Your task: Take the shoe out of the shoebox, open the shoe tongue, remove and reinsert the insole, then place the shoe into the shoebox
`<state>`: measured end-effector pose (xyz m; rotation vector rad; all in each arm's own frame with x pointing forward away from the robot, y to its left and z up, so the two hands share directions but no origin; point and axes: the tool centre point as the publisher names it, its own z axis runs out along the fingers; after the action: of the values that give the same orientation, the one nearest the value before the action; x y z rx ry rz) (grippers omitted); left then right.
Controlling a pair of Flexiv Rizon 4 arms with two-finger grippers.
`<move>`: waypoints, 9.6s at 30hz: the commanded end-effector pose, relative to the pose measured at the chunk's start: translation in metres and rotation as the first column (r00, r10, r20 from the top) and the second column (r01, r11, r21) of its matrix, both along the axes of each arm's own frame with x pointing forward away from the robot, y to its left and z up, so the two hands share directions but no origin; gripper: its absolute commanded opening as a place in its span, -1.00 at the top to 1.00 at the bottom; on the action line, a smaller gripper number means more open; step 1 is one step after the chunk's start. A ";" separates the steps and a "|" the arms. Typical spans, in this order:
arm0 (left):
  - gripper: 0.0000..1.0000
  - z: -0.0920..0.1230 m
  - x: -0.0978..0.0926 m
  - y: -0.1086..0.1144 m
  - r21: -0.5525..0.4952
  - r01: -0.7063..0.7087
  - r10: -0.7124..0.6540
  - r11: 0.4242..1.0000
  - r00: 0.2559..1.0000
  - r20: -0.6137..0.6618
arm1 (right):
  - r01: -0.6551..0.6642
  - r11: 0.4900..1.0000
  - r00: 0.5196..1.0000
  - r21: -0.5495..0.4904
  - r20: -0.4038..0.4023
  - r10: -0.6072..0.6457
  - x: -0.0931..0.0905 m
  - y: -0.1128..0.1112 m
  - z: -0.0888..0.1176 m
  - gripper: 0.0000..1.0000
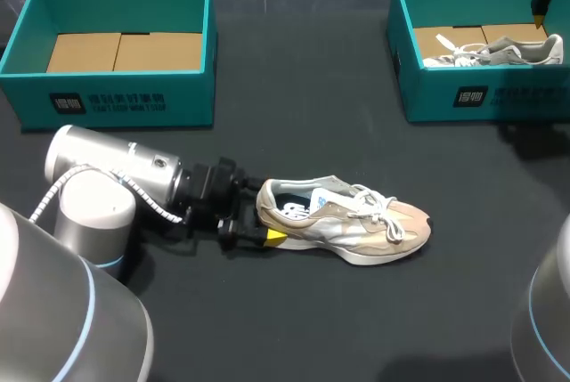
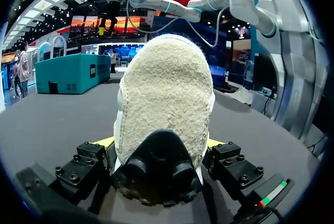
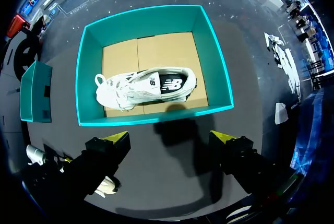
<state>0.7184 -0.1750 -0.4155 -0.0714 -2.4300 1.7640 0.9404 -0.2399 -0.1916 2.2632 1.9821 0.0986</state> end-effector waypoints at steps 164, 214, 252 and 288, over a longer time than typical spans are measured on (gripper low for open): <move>1.00 -0.005 -0.011 0.002 0.021 -0.075 0.075 0.997 0.997 -0.026 | 0.012 0.997 0.986 -0.073 -0.164 -0.024 -0.256 0.439 -0.063 -1.00; 1.00 -0.005 -0.011 0.002 0.021 -0.075 0.075 0.997 0.997 -0.026 | 0.146 0.948 0.978 -0.284 -0.105 -0.183 -0.245 0.406 -0.156 -0.87; 1.00 -0.005 -0.011 0.002 0.021 -0.075 0.075 0.997 0.997 -0.026 | 0.158 0.949 0.967 -0.274 -0.151 -0.205 -0.244 0.379 -0.143 0.00; 1.00 -0.005 -0.011 0.002 0.021 -0.075 0.075 0.997 0.997 -0.026 | -0.131 0.991 0.909 -0.035 -0.402 0.106 -0.233 0.338 -0.110 1.00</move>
<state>0.7120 -0.1741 -0.4172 0.0438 -2.4604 1.7586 0.7098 0.1033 -0.3007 2.2353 2.2603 -0.4927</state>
